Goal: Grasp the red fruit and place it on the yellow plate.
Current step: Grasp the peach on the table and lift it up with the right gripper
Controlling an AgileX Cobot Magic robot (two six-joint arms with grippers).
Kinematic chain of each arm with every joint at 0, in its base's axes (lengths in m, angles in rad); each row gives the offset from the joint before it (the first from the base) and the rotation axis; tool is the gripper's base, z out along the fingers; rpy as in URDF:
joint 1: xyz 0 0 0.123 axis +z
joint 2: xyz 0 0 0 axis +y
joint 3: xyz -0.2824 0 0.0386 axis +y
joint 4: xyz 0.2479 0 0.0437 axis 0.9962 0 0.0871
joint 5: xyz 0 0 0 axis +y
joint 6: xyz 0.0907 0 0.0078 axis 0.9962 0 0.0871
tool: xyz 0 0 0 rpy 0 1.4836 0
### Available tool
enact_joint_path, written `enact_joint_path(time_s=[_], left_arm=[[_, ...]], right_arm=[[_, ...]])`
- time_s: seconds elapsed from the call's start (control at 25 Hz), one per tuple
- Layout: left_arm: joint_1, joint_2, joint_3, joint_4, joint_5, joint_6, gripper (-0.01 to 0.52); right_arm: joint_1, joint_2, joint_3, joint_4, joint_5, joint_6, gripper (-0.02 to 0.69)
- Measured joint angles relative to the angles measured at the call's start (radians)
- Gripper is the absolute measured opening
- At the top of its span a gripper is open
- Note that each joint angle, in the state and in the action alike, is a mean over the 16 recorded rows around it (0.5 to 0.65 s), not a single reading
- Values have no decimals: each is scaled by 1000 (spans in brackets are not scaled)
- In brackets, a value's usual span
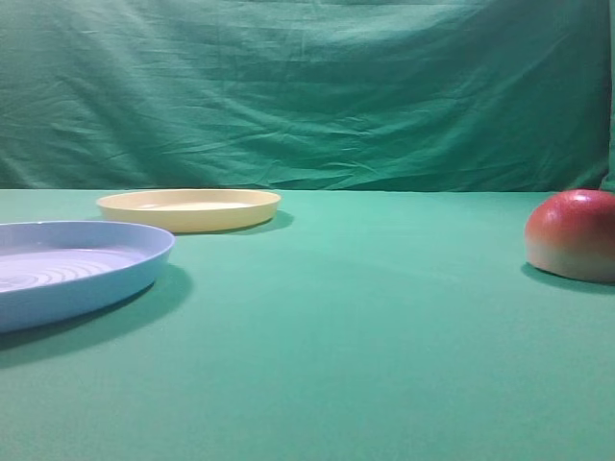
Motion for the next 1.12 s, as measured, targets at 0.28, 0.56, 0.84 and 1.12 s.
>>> enact_joint_path(time_s=[0.28,0.56,0.84,1.12], left_arm=[[0,0,0,0,0,0,0],[0,0,0,0,0,0,0],[0,0,0,0,0,0,0],[0,0,0,0,0,0,0]], right_arm=[[0,1,-6,-11,-152,8,59],[0,49,-65,-19,-290,40,59],[0,212,-179,-20,-222,65,59],[0,467,-306,19,-36,15,59]])
